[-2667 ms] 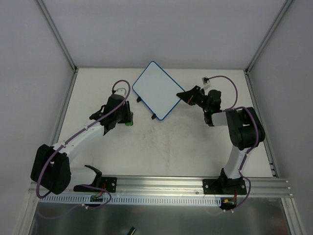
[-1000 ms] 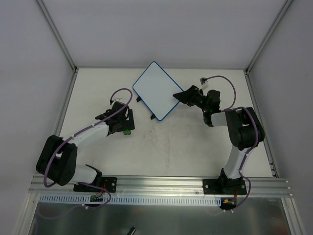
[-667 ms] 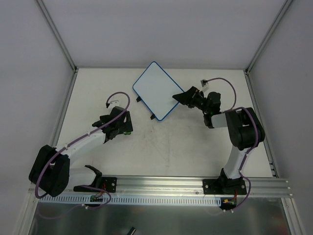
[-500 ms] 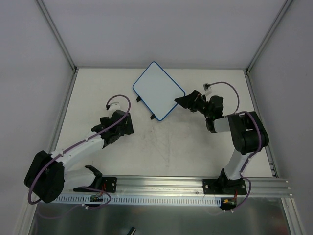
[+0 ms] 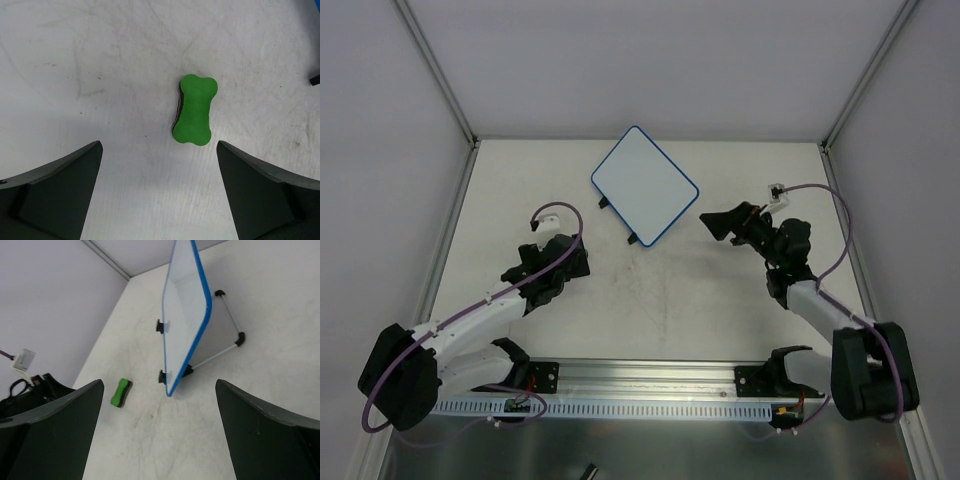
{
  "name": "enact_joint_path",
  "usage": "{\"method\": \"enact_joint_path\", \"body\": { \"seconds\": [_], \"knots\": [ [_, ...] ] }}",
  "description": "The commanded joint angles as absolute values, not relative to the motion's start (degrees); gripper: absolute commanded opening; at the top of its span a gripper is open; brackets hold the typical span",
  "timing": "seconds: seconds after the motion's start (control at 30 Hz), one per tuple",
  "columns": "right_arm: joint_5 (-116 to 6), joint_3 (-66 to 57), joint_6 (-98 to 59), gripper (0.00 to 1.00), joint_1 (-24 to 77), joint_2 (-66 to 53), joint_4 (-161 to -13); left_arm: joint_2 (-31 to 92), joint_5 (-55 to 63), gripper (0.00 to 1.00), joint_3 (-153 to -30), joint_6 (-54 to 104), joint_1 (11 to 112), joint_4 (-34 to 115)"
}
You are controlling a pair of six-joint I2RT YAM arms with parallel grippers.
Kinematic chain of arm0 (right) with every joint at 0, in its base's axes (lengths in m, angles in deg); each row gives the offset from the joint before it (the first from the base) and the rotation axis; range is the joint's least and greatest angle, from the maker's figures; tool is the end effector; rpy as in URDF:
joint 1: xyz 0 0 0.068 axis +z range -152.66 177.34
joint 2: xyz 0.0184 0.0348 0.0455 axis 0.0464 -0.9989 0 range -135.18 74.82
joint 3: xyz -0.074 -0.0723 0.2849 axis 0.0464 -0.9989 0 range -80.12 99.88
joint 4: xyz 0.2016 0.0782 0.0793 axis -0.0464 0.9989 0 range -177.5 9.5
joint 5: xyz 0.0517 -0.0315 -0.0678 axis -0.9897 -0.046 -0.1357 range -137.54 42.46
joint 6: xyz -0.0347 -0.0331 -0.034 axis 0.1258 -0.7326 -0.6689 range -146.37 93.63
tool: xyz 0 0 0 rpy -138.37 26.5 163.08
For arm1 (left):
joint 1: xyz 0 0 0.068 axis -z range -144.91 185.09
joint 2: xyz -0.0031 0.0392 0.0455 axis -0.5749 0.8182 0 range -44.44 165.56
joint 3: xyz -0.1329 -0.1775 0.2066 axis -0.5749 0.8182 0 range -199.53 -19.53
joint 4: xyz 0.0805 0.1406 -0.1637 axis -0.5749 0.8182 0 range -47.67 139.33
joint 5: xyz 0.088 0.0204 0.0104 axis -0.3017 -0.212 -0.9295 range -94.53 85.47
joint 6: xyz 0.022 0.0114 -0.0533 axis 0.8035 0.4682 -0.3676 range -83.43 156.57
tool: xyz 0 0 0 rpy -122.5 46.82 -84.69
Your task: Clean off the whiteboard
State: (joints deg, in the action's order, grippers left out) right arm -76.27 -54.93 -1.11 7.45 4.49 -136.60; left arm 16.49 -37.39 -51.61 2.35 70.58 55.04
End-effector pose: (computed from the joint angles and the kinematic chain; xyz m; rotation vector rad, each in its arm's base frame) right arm 0.2164 0.0594 0.2917 -0.2129 1.5594 0.8644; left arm 0.1541 -0.0816 0.2492 -0.2606 2.1463 -0.0322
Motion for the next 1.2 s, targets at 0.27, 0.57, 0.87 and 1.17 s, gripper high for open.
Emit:
{"method": "enact_joint_path", "body": {
  "seconds": [0.27, 0.57, 0.87, 1.17],
  "knots": [
    [-61.87, -60.59, -18.19, 0.99, 7.97, 33.32, -98.40, 9.44, -43.81, 0.99, -48.01, -0.35, 74.29, 52.88],
    [-56.94, -65.96, -15.74, 0.99, 8.24, 42.38, -93.82, 8.12, -45.22, 0.99, -46.95, -0.17, 75.87, 52.09],
    [-56.85, -68.43, -15.38, 0.99, 8.94, 46.43, -93.91, 10.49, -44.78, 0.99, -48.10, 0.53, 75.96, 52.00],
    [-57.46, -68.34, -15.38, 0.99, 9.55, 45.55, -94.88, 11.37, -44.69, 0.99, -48.45, 0.80, 75.96, 52.08]
  ]
}}
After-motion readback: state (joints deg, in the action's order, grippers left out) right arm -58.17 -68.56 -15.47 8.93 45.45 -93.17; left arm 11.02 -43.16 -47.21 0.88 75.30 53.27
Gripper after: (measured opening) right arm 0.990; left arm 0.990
